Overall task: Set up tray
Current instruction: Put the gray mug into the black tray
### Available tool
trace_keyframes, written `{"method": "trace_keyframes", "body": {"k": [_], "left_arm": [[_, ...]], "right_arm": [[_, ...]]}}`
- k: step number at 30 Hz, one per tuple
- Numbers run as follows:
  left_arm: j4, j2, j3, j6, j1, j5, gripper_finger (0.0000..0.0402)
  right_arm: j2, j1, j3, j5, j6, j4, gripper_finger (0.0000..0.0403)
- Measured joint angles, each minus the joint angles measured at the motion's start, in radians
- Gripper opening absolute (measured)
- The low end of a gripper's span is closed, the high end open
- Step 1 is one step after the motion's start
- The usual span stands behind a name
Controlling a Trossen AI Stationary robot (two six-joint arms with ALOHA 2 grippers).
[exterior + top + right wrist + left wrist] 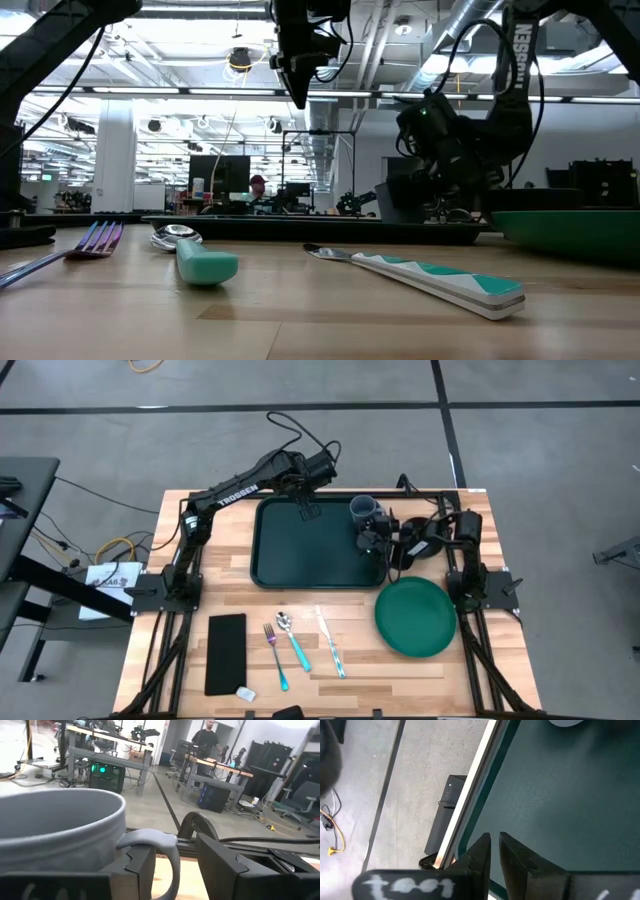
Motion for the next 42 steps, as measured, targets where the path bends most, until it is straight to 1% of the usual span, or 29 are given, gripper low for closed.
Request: {"method": "trace_keyframes", "body": {"k": [5,9,12,15,20,27,32,35,38,42], "left_arm": [[0.000,0.000,0.000,0.000,0.000,0.000,0.0030],[0.000,0.000,0.000,0.000,0.000,0.000,0.0030],[0.000,0.000,0.000,0.000,0.000,0.000,0.0030],[0.000,0.000,0.000,-0.001,0.000,0.000,0.0030],[0.000,0.000,0.000,-0.001,0.000,0.000,0.0030],[0.000,0.000,0.000,-0.005,0.000,0.000,0.0030],[0.001,0.000,0.000,-0.005,0.000,0.000,0.0030],[0.002,0.000,0.000,-0.005,0.000,0.000,0.0030],[0.003,0.000,0.000,-0.005,0.000,0.000,0.0030],[0.003,0.000,0.000,-0.005,0.000,0.000,0.0030]], "right_arm": [[0.000,0.018,0.017,-0.002,-0.015,0.000,0.0126],[0.000,0.042,0.035,-0.001,-0.084,0.000,0.0128],[0.000,0.057,0.044,0.036,-0.107,0.000,0.0127],[0.001,0.063,0.044,0.064,-0.107,-0.006,0.0125],[0.001,0.055,0.044,0.064,-0.107,-0.031,0.0123],[0.001,0.090,0.044,0.076,-0.107,-0.031,0.0123],[0.001,0.109,0.044,0.075,-0.104,-0.061,0.0123],[0.001,0.109,0.044,0.066,-0.020,-0.135,0.0123],[0.001,0.108,0.044,0.034,0.086,-0.209,0.0123],[0.001,0.115,0.044,-0.001,0.154,-0.236,0.0123]]}}
